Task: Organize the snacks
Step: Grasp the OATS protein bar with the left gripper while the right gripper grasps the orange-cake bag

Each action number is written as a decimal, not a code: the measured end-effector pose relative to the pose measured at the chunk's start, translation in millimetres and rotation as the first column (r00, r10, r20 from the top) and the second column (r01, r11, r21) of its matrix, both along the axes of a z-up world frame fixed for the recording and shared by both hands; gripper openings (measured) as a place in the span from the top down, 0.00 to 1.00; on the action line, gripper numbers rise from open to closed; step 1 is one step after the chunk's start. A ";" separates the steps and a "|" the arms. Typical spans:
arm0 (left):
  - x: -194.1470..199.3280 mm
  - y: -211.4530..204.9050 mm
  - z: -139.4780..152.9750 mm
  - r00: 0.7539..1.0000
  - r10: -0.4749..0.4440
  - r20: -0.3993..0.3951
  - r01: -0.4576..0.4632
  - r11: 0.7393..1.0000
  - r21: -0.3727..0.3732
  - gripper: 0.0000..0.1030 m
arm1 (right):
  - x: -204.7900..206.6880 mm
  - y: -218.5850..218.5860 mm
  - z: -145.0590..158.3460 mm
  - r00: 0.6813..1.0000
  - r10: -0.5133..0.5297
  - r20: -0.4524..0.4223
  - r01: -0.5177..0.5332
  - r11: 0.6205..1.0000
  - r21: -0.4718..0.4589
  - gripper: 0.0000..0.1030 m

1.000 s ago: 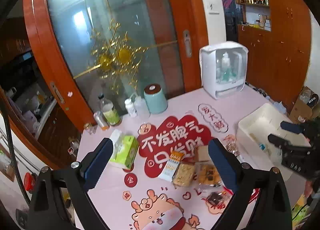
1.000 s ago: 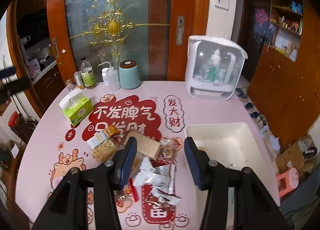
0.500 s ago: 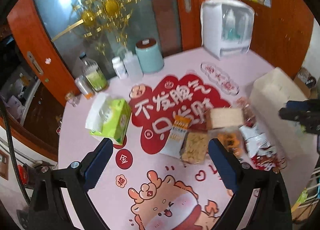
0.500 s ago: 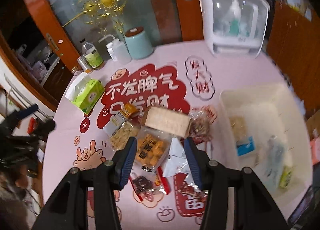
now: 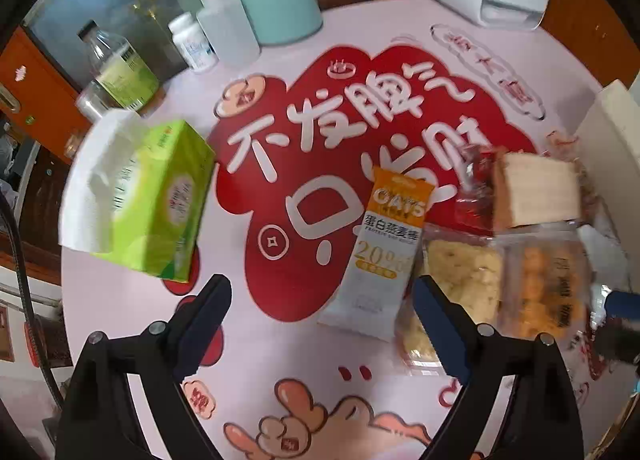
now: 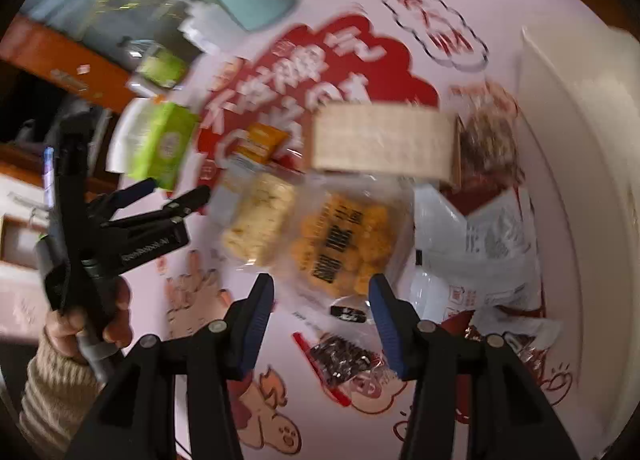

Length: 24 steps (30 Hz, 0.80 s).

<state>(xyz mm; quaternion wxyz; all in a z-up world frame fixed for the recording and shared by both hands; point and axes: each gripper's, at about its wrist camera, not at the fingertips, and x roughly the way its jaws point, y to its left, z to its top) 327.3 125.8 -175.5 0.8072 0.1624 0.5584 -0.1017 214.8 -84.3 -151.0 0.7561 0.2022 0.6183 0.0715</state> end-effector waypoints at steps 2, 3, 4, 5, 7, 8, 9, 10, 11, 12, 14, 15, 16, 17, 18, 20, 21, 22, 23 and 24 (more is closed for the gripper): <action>4.9 -0.8 -11.9 1.000 0.000 -0.023 -0.001 1.000 -0.011 0.12 | 1.8 1.7 -11.1 0.999 -0.039 -0.027 0.039 0.999 -0.003 0.49; 6.5 -1.1 -15.5 1.000 -0.001 -0.028 0.001 1.000 -0.012 0.12 | 2.3 1.3 -15.0 0.998 -0.053 -0.034 0.053 0.999 -0.002 0.44; 7.7 -1.8 -19.8 0.999 -0.004 -0.034 0.004 1.000 -0.013 0.12 | 2.6 1.7 -18.5 0.997 -0.070 -0.041 0.070 0.998 -0.004 0.36; 8.7 -2.6 -23.8 0.999 -0.008 -0.040 0.008 1.000 -0.012 0.12 | 3.1 2.4 -21.3 0.996 -0.084 -0.043 0.084 0.996 -0.002 0.33; 11.4 -3.9 -29.2 0.999 -0.013 -0.052 0.013 1.000 -0.015 0.12 | 5.3 5.1 -26.3 0.995 -0.092 -0.049 0.092 0.996 0.003 0.27; 12.8 -4.6 -31.9 0.998 -0.017 -0.058 0.016 1.000 -0.018 0.12 | 7.2 6.8 -28.1 0.994 -0.093 -0.050 0.093 0.996 0.004 0.25; 13.7 -5.2 -34.1 0.998 -0.020 -0.061 0.019 1.000 -0.019 0.12 | 9.6 9.1 -29.9 0.994 -0.093 -0.049 0.093 0.996 -0.010 0.22; 14.4 -6.5 -36.6 0.998 -0.024 -0.065 0.023 1.000 -0.021 0.12 | 11.6 11.8 -32.6 0.995 -0.091 -0.048 0.090 0.996 -0.016 0.21; 14.7 -7.4 -37.6 0.997 -0.026 -0.068 0.025 0.999 -0.021 0.12 | 14.6 13.9 -35.8 0.995 -0.089 -0.048 0.088 0.996 -0.024 0.20; 15.2 -8.4 -39.0 0.997 -0.028 -0.070 0.027 0.999 -0.021 0.12 | 17.6 15.6 -39.7 0.994 -0.090 -0.055 0.088 0.995 -0.039 0.20; 16.2 -10.0 -40.5 0.997 -0.031 -0.070 0.030 0.999 -0.020 0.12 | 20.7 17.0 -47.2 0.993 -0.092 -0.069 0.090 0.995 -0.040 0.20; 16.8 -10.6 -41.3 0.997 -0.032 -0.070 0.031 0.999 -0.020 0.12 | 21.8 18.4 -50.4 0.993 -0.092 -0.074 0.089 0.995 -0.043 0.20; 17.2 -10.8 -41.5 0.997 -0.032 -0.071 0.030 0.999 -0.022 0.12 | 22.7 19.9 -52.7 0.993 -0.088 -0.075 0.085 0.995 -0.043 0.20; 17.8 -10.8 -42.1 0.997 -0.031 -0.073 0.029 0.999 -0.023 0.12 | 23.3 20.5 -55.1 0.993 -0.085 -0.078 0.083 0.996 -0.027 0.20; 18.1 -10.4 -42.3 0.997 -0.030 -0.075 0.028 0.999 -0.025 0.12 | 23.4 19.8 -57.1 0.993 -0.087 -0.080 0.086 0.996 -0.014 0.22; 19.7 -9.3 -43.7 0.996 -0.026 -0.084 0.023 0.999 -0.032 0.12 | 22.9 18.1 -56.3 0.994 -0.087 -0.073 0.086 0.996 -0.012 0.27; 20.6 -8.7 -44.5 0.996 -0.023 -0.089 0.020 0.999 -0.035 0.12 | 22.0 16.3 -55.2 0.994 -0.085 -0.068 0.084 0.996 -0.008 0.30; 21.2 -8.1 -44.8 0.995 -0.019 -0.093 0.015 0.999 -0.037 0.12 | 20.6 14.3 -54.5 0.995 -0.082 -0.064 0.082 0.997 0.003 0.32; 21.8 -7.5 -45.6 0.995 -0.017 -0.096 0.013 0.999 -0.039 0.12 | 19.3 12.5 -54.0 0.995 -0.076 -0.064 0.077 0.997 0.009 0.32; 22.7 -7.2 -46.1 0.995 -0.015 -0.100 0.011 0.999 -0.042 0.12 | 17.2 10.7 -53.6 0.995 -0.073 -0.064 0.073 0.997 0.007 0.33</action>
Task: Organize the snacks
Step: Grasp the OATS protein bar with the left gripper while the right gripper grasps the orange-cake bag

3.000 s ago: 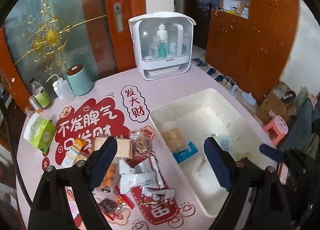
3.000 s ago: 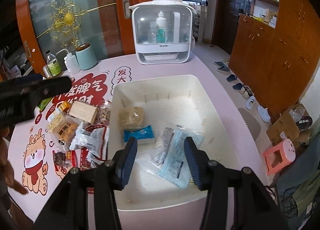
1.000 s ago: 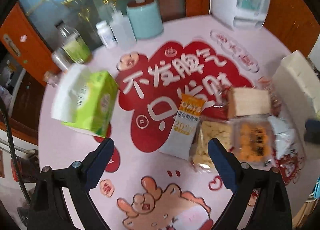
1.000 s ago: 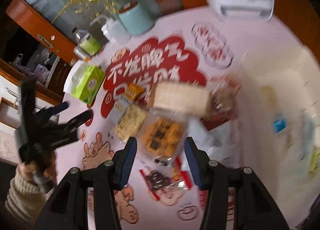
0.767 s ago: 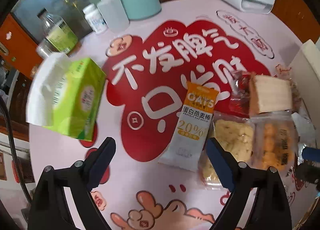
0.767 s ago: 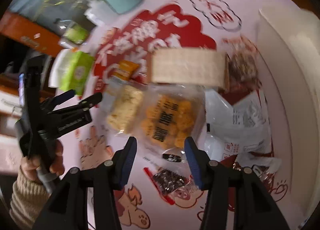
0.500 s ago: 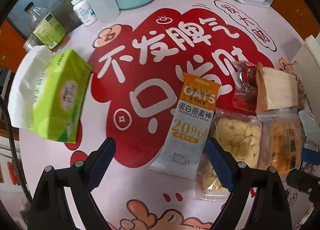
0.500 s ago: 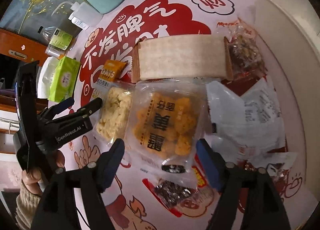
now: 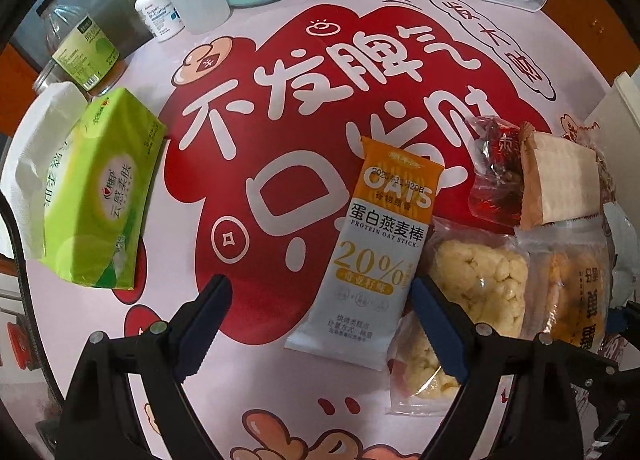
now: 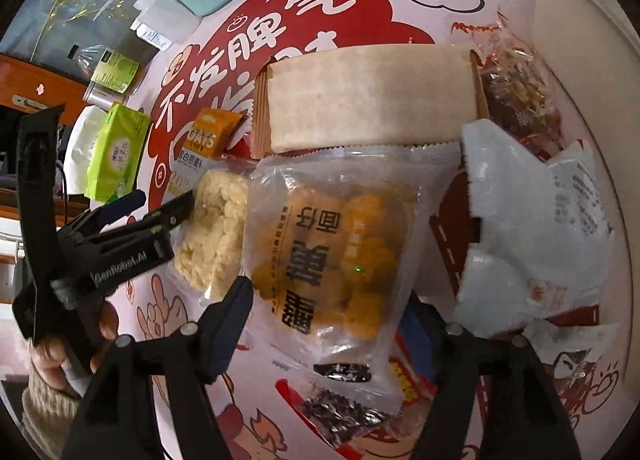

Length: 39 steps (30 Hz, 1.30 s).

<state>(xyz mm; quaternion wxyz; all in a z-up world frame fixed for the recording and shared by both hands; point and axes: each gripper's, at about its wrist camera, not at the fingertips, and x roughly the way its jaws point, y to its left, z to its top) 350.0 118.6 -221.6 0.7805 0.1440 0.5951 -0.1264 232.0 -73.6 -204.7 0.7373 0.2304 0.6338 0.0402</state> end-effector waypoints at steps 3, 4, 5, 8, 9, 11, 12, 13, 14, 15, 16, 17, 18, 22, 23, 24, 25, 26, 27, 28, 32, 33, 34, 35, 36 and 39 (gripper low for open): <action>2.1 1.0 -2.5 1.000 0.006 -0.008 -0.006 1.000 -0.001 0.12 | -7.3 -3.1 2.8 1.000 0.018 0.011 -0.018 1.000 -0.013 0.36; 2.9 1.6 -3.4 1.000 0.009 -0.010 -0.009 1.000 -0.002 0.12 | -9.5 -3.5 4.1 1.000 0.024 0.013 -0.024 1.000 -0.017 0.40; 3.8 2.6 -4.1 1.000 0.015 -0.014 -0.015 1.000 -0.006 0.12 | -12.1 -5.0 6.7 0.999 0.026 0.023 -0.026 1.000 -0.014 0.43; 7.6 4.6 -6.9 0.999 0.030 -0.027 -0.030 0.999 -0.014 0.12 | -17.0 -11.0 8.1 0.999 0.026 0.026 -0.026 1.000 0.002 0.50; 9.4 4.6 -7.9 0.999 0.035 -0.029 -0.036 0.999 -0.011 0.12 | -17.8 -12.1 7.9 0.999 0.026 0.024 -0.026 1.000 0.009 0.50; 12.3 4.4 -9.7 0.999 0.043 -0.029 -0.043 0.999 -0.002 0.14 | -19.4 -14.3 6.9 0.999 0.024 0.025 -0.024 1.000 0.019 0.50; 14.1 4.6 -10.6 0.998 0.047 -0.032 -0.047 0.999 -0.001 0.17 | -20.1 -15.5 6.4 1.000 0.019 0.025 -0.020 0.999 0.025 0.50; 16.5 4.5 -12.7 0.997 0.056 -0.043 -0.057 0.998 -0.001 0.20 | -20.1 -15.9 5.9 1.000 0.015 0.023 -0.016 0.999 0.031 0.50; 17.8 4.9 -12.8 0.997 0.063 -0.044 -0.063 0.998 -0.010 0.21 | -19.5 -17.3 5.0 1.000 0.008 0.018 -0.009 0.999 0.041 0.49; 19.8 5.2 -13.2 0.996 0.073 -0.051 -0.074 0.997 -0.018 0.22 | -18.5 -17.9 3.7 1.000 0.001 0.013 -0.002 0.999 0.050 0.48; 21.4 5.6 -13.7 0.996 0.078 -0.053 -0.079 0.997 -0.021 0.23 | -17.4 -18.4 2.7 1.000 0.000 0.010 0.000 0.998 0.057 0.42; 21.5 5.4 -13.7 0.995 0.082 -0.055 -0.084 0.996 -0.027 0.24 | -15.9 -18.2 1.1 1.000 -0.001 0.006 0.000 0.998 0.057 0.39; 21.4 4.8 -13.0 0.995 0.082 -0.058 -0.085 0.995 -0.044 0.32 | -14.6 -17.4 -1.6 1.000 -0.008 0.002 0.008 0.998 0.057 0.38; 15.9 -5.8 -7.3 0.998 0.055 -0.032 -0.056 0.998 -0.023 0.63 | -9.2 -5.6 -2.1 0.999 0.018 0.032 -0.019 1.000 0.018 0.35; 13.2 -9.1 -6.2 0.999 0.047 -0.013 -0.048 0.999 -0.003 0.64 | -8.6 -2.6 -0.7 0.999 0.029 0.045 -0.029 1.000 0.010 0.37; 9.8 -12.2 -5.5 0.999 0.040 -0.001 -0.040 0.999 0.010 0.65 | -8.7 -1.9 0.3 0.998 0.034 0.055 -0.035 0.999 0.012 0.45; 5.8 -13.9 -4.2 0.999 0.034 0.016 -0.035 0.999 0.029 0.66 | -9.0 -0.9 2.2 0.997 0.042 0.065 -0.043 0.999 0.017 0.49; 3.9 -15.5 -3.3 0.999 0.036 0.021 -0.037 0.999 0.034 0.66 | -9.4 0.4 5.5 0.996 0.054 0.072 -0.054 0.998 0.008 0.51; 0.9 -14.7 0.8 0.999 0.042 0.028 -0.043 0.999 0.027 0.66 | -10.2 1.7 8.4 0.995 0.067 0.079 -0.067 0.998 -0.001 0.53; -1.9 -13.1 5.4 0.998 0.047 0.036 -0.048 0.999 0.021 0.66 | -11.5 2.5 10.5 0.993 0.077 0.084 -0.077 0.997 -0.007 0.54; -17.6 -6.0 34.2 0.994 0.071 0.088 -0.071 0.997 0.000 0.66 | -23.3 2.5 16.3 0.991 0.093 0.094 -0.093 0.996 -0.006 0.54; -22.1 -4.5 43.9 0.992 0.073 0.101 -0.072 0.997 -0.009 0.66 | -26.7 2.7 18.1 0.990 0.097 0.098 -0.098 0.995 0.000 0.55; -26.2 -2.1 52.6 0.991 0.075 0.112 -0.073 0.997 -0.020 0.66 | -31.3 3.5 21.4 0.989 0.104 0.106 -0.105 0.994 0.006 0.55; -30.4 0.8 60.1 0.990 0.077 0.120 -0.074 0.997 -0.029 0.66 | -35.2 4.5 24.7 0.987 0.109 0.114 -0.111 0.994 0.012 0.55; -35.3 3.4 68.2 0.989 0.079 0.128 -0.074 0.996 -0.040 0.66 | -39.2 4.9 28.0 0.986 0.115 0.121 -0.118 0.993 0.018 0.55; -53.1 4.2 94.7 0.985 0.077 0.152 -0.066 0.995 -0.077 0.66 | -51.9 7.4 43.2 0.977 0.140 0.159 -0.148 0.988 0.033 0.55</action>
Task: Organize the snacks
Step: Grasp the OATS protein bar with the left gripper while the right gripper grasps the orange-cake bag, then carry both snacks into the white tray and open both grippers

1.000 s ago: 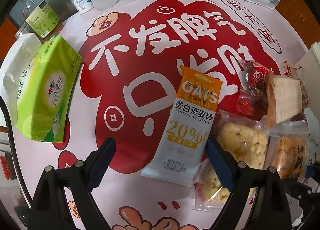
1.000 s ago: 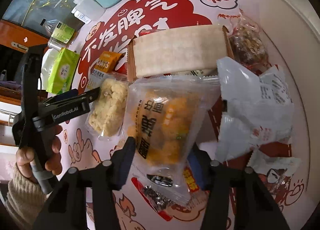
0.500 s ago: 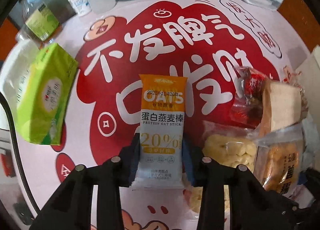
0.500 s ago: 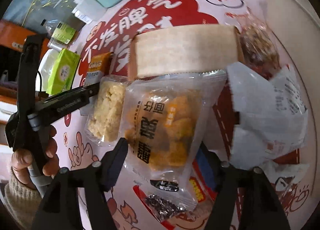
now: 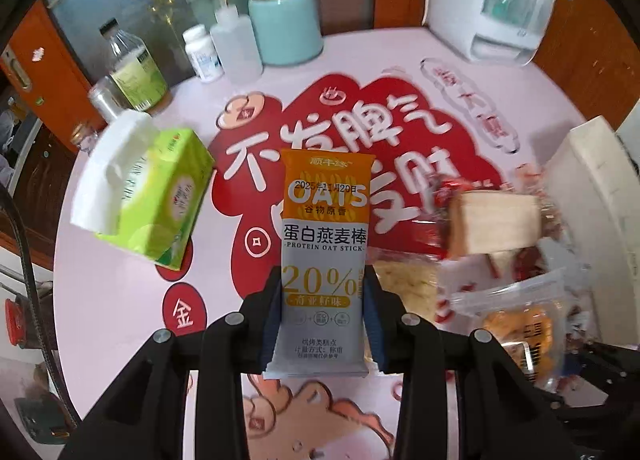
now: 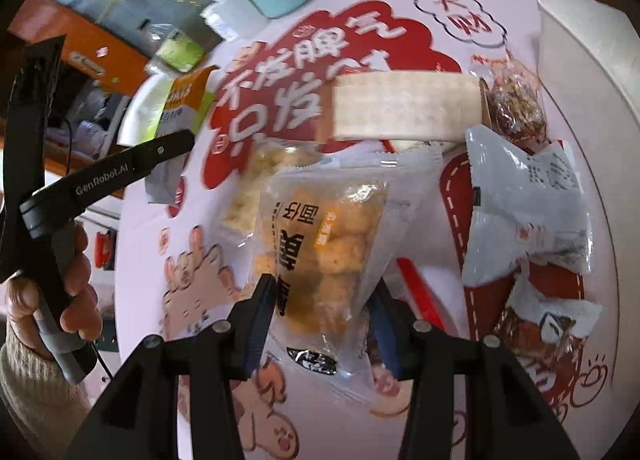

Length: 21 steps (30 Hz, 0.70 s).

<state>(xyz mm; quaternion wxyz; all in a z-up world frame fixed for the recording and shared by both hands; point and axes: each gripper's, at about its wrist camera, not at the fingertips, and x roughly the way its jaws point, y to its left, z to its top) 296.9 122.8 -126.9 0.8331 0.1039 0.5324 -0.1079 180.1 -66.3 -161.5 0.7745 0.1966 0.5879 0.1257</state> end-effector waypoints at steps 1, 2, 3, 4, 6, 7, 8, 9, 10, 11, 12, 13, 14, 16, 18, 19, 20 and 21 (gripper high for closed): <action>-3.9 -0.4 6.8 1.000 -0.004 0.006 0.004 1.000 -0.009 0.66 | -4.6 0.6 6.7 1.000 0.011 0.014 -0.011 1.000 0.004 0.55; -9.7 -1.5 13.3 1.000 -0.007 0.014 0.008 1.000 -0.017 0.66 | -9.8 0.8 14.6 0.999 0.021 0.035 -0.021 1.000 0.007 0.55; -18.6 -4.0 22.7 1.000 -0.012 0.025 0.013 1.000 -0.027 0.66 | -15.0 0.4 21.4 0.998 0.029 0.053 -0.029 1.000 0.009 0.55; -25.5 -6.9 30.0 0.999 -0.018 0.034 0.019 0.999 -0.036 0.66 | -20.4 -0.2 29.3 0.997 0.036 0.073 -0.037 0.999 0.010 0.55; -36.0 -13.5 40.8 0.999 -0.026 0.048 0.028 0.998 -0.052 0.66 | -32.2 -2.4 47.5 0.991 0.050 0.123 -0.051 0.999 0.002 0.55; -42.7 -17.4 48.8 0.998 -0.030 0.055 0.033 0.997 -0.064 0.66 | -37.3 -4.3 55.5 0.988 0.053 0.145 -0.052 0.999 -0.006 0.55; -48.0 -21.4 55.8 0.998 -0.034 0.060 0.038 0.996 -0.076 0.66 | -42.2 -6.3 63.7 0.985 0.053 0.166 -0.051 0.999 -0.014 0.55; -54.6 -26.7 64.3 0.997 -0.040 0.068 0.046 0.995 -0.091 0.65 | -47.0 -9.3 71.5 0.981 0.052 0.187 -0.048 0.999 -0.022 0.55; -58.6 -31.2 69.9 0.996 -0.044 0.075 0.051 0.994 -0.098 0.65 | -53.2 -14.7 80.4 0.976 0.047 0.212 -0.042 0.999 -0.028 0.55; -65.1 -38.6 78.7 0.995 -0.054 0.087 0.063 0.992 -0.107 0.65 | -60.6 -20.6 90.4 0.970 0.041 0.239 -0.033 0.999 -0.037 0.55; -69.9 -44.9 85.6 0.993 -0.063 0.097 0.074 0.991 -0.116 0.65 | -65.7 -25.1 97.1 0.966 0.037 0.257 -0.026 0.999 -0.046 0.55; -73.9 -49.9 91.0 0.992 -0.068 0.105 0.081 0.989 -0.124 0.65 | -72.6 -31.8 105.8 0.959 0.029 0.282 -0.012 0.998 -0.061 0.55; -78.4 -56.6 97.1 0.991 -0.076 0.113 0.091 0.987 -0.134 0.65 | -78.7 -38.6 113.3 0.952 0.020 0.305 0.003 0.997 -0.075 0.55; -87.9 -74.0 111.0 0.987 -0.088 0.135 0.108 0.983 -0.151 0.65 | -85.5 -50.0 124.2 0.943 0.002 0.333 0.033 0.995 -0.099 0.55; -95.4 -90.7 120.6 0.983 -0.099 0.152 0.123 0.979 -0.160 0.65 | -93.9 -65.6 135.3 0.932 -0.021 0.362 0.071 0.990 -0.125 0.55; -97.9 -98.2 123.9 0.982 -0.105 0.155 0.131 0.977 -0.167 0.65 | -98.8 -74.1 140.8 0.925 -0.031 0.379 0.091 0.986 -0.142 0.55; -101.8 -108.8 127.8 0.981 -0.117 0.158 0.144 0.974 -0.177 0.65 | -103.0 -80.5 144.7 0.920 -0.040 0.390 0.108 0.982 -0.155 0.55; -105.2 -119.2 130.8 0.979 -0.126 0.161 0.155 0.971 -0.180 0.65 | -107.8 -90.0 149.5 0.914 -0.054 0.403 0.133 0.976 -0.170 0.55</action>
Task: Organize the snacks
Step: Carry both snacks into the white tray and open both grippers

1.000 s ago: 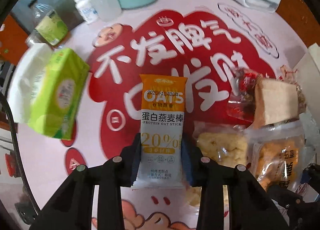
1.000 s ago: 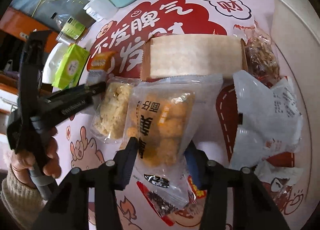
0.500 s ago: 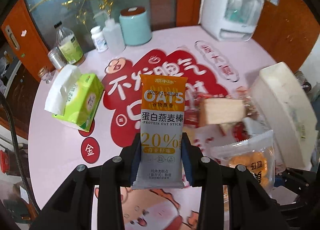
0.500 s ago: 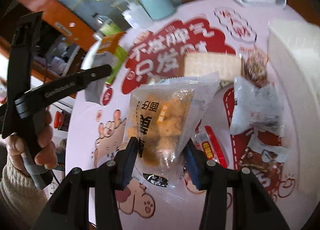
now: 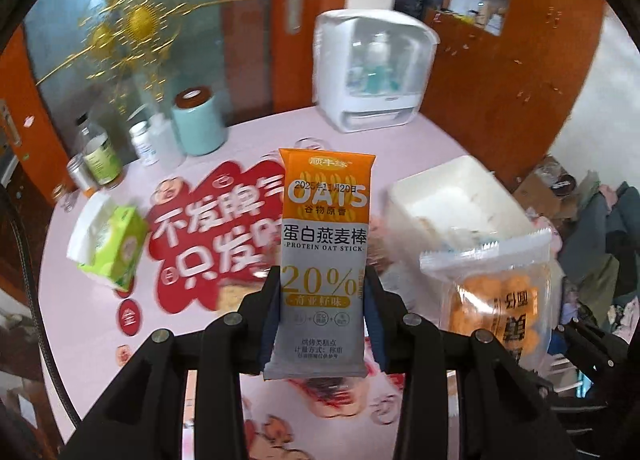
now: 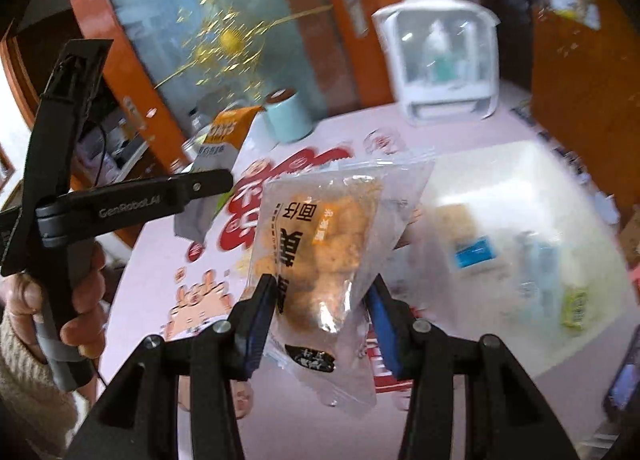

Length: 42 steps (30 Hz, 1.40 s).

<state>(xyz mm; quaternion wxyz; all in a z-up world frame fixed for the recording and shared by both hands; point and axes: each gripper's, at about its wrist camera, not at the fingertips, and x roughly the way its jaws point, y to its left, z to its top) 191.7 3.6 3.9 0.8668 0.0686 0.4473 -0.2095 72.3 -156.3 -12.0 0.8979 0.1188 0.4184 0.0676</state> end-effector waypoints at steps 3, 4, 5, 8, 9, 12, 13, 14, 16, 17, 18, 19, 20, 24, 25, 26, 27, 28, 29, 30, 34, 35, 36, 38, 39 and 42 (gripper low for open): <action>-9.1 -29.1 5.8 1.000 -0.026 0.013 0.026 1.000 -0.003 0.65 | -10.1 -26.2 8.5 0.998 -0.056 0.026 0.057 0.998 -0.034 0.55; -12.2 -40.1 7.1 0.999 -0.034 0.017 0.034 0.999 -0.002 0.65 | -13.4 -35.6 11.1 0.997 -0.074 0.033 0.075 0.996 -0.041 0.55; -14.7 -50.7 8.2 0.999 -0.041 0.019 0.041 0.999 -0.003 0.65 | -17.0 -45.1 13.8 0.995 -0.090 0.038 0.092 0.995 -0.050 0.55; -20.5 -80.9 9.9 0.998 -0.067 0.013 0.067 0.998 -0.011 0.64 | -25.1 -67.3 18.7 0.990 -0.134 0.054 0.138 0.987 -0.085 0.55; -22.9 -93.2 10.6 0.997 -0.078 0.014 0.078 0.997 -0.009 0.64 | -27.0 -74.7 20.6 0.988 -0.146 0.058 0.152 0.984 -0.097 0.55; -29.9 -121.4 11.8 0.995 -0.099 0.021 0.099 0.995 0.000 0.64 | -31.6 -98.4 24.9 0.980 -0.182 0.075 0.190 0.974 -0.126 0.55; -31.7 -133.4 12.2 0.994 -0.108 0.025 0.108 0.994 0.006 0.64 | -32.2 -105.9 25.9 0.978 -0.192 0.080 0.202 0.970 -0.136 0.55; -32.5 -139.2 11.7 0.993 -0.112 0.027 0.112 0.994 0.009 0.64 | -33.8 -110.7 25.5 0.977 -0.198 0.083 0.209 0.967 -0.143 0.55; -33.7 -156.4 11.1 0.992 -0.121 0.028 0.121 0.993 0.016 0.64 | -35.2 -122.0 24.8 0.972 -0.214 0.094 0.228 0.959 -0.169 0.55; -32.8 -163.0 10.1 0.992 -0.123 0.027 0.122 0.992 0.020 0.64 | -34.9 -127.3 24.2 0.971 -0.220 0.096 0.234 0.956 -0.178 0.55; -32.5 -171.9 8.5 0.992 -0.126 0.024 0.125 0.992 0.023 0.64 | -35.0 -133.1 23.2 0.969 -0.226 0.097 0.241 0.952 -0.186 0.55; -32.7 -177.4 7.5 0.992 -0.128 0.021 0.128 0.992 0.024 0.64 | -34.3 -137.7 22.0 0.968 -0.231 0.099 0.246 0.950 -0.191 0.55; -32.6 -183.8 5.9 0.991 -0.129 0.018 0.129 0.991 0.026 0.64 | -33.9 -142.4 20.9 0.967 -0.235 0.099 0.250 0.948 -0.197 0.55; -28.2 -209.7 -3.9 0.991 -0.137 0.002 0.137 0.990 0.039 0.64 | -31.0 -161.3 14.1 0.962 -0.256 0.096 0.271 0.936 -0.223 0.55; -26.6 -214.8 -6.3 0.990 -0.138 0.000 0.138 0.990 0.042 0.64 | -29.5 -166.1 11.9 0.961 -0.260 0.094 0.275 0.934 -0.228 0.55; -25.1 -221.4 -9.4 0.990 -0.139 -0.004 0.139 0.989 0.047 0.64 | -29.1 -169.8 10.2 0.960 -0.263 0.091 0.278 0.932 -0.232 0.55; -24.5 -226.3 -11.8 0.990 -0.139 -0.006 0.139 0.989 0.052 0.64 | -26.7 -174.0 7.6 0.959 -0.269 0.089 0.282 0.930 -0.237 0.55; -22.8 -231.8 -15.2 0.990 -0.139 -0.009 0.139 0.989 0.058 0.64 | -24.9 -178.0 5.3 0.958 -0.272 0.087 0.286 0.927 -0.243 0.55; -21.0 -237.2 -19.0 0.990 -0.138 -0.015 0.138 0.988 0.065 0.64 | -23.1 -182.4 2.7 0.957 -0.277 0.083 0.289 0.925 -0.247 0.55; -19.6 -241.9 -22.6 0.991 -0.136 -0.020 0.137 0.988 0.071 0.64 | -22.0 -185.0 0.5 0.957 -0.280 0.080 0.291 0.924 -0.249 0.55; -13.0 -253.0 -35.9 0.991 -0.130 -0.039 0.133 0.988 0.085 0.64 | -15.1 -191.5 -9.8 0.956 -0.286 0.064 0.292 0.918 -0.267 0.56; -11.8 -256.4 -38.6 0.991 -0.128 -0.044 0.131 0.987 0.089 0.64 | -12.8 -193.0 -13.0 0.957 -0.284 0.058 0.289 0.918 -0.273 0.57; -10.3 -259.3 -42.2 0.991 -0.126 -0.050 0.131 0.987 0.095 0.64 | -11.6 -193.3 -15.7 0.958 -0.282 0.051 0.285 0.919 -0.272 0.57; -8.4 -262.6 -47.2 0.990 -0.124 -0.060 0.130 0.986 0.104 0.64 | -8.1 -195.5 -22.8 0.961 -0.273 0.031 0.272 0.925 -0.264 0.58; -7.7 -264.1 -49.9 0.990 -0.123 -0.065 0.129 0.986 0.108 0.64 | -5.9 -195.3 -26.1 0.963 -0.270 0.023 0.266 0.927 -0.263 0.58; -4.0 -266.9 -57.1 0.990 -0.118 -0.077 0.126 0.985 0.117 0.64 | 0.0 -194.3 -35.3 0.967 -0.256 0.008 0.249 0.930 -0.269 0.58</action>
